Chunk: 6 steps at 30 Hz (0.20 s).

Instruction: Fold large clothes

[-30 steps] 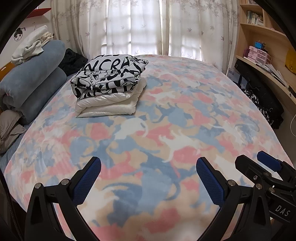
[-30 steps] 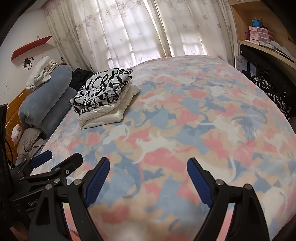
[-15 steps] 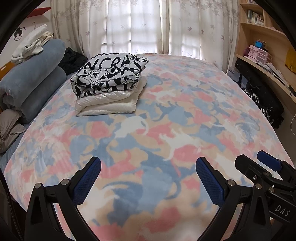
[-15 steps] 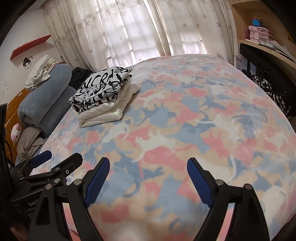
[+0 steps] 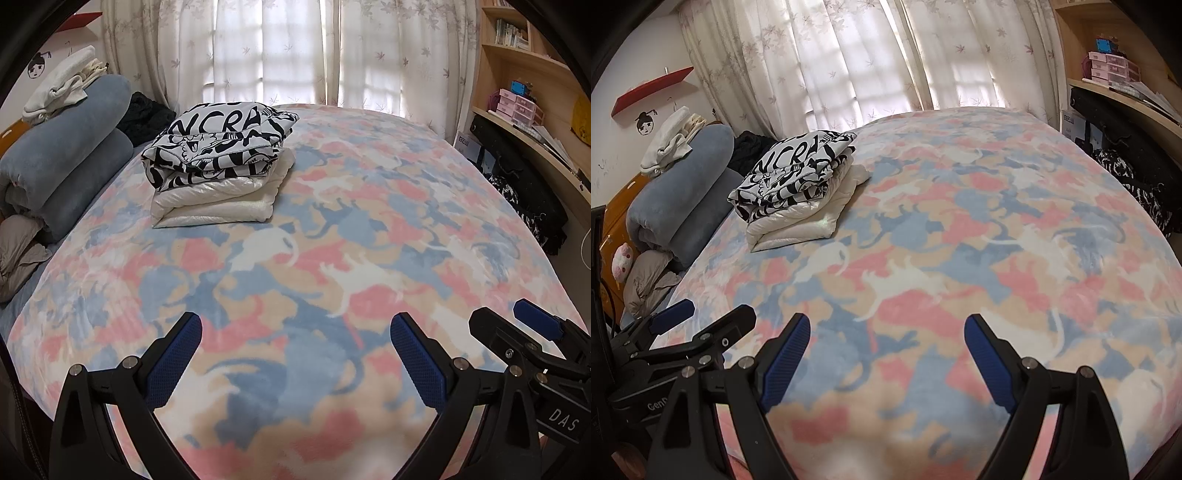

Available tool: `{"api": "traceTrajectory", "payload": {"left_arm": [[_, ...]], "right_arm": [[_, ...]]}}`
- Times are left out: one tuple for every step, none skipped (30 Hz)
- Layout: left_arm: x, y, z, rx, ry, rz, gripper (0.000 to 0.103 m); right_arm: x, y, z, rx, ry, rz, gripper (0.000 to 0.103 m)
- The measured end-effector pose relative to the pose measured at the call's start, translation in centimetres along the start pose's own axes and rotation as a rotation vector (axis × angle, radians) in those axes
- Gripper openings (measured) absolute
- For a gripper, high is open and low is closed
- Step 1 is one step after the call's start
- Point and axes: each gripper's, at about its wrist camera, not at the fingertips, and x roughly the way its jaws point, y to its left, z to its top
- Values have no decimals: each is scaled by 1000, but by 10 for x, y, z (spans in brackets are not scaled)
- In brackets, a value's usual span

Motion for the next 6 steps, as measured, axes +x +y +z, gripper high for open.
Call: {"api": "traceTrajectory", "payload": {"left_arm": [[0,1,0,0,1,0,101],[0,1,-1,0,1,0,101],[0,0,0,0,2,-1,101],[1,1,-1,0,3,0,101],[1,2,-3,-2,6,-1,101],[2,3,-8,-4,7,0,101]], "right_arm": [[0,-1,1,1,0,1,86],[0,0,1,1,-1,1,86],[0,0,1,1,0,1,86],[0,1,1,1,1,0,86],[1,1,-1,1,2,-1,86],[1,1,-1,0,2,-1,86]]}}
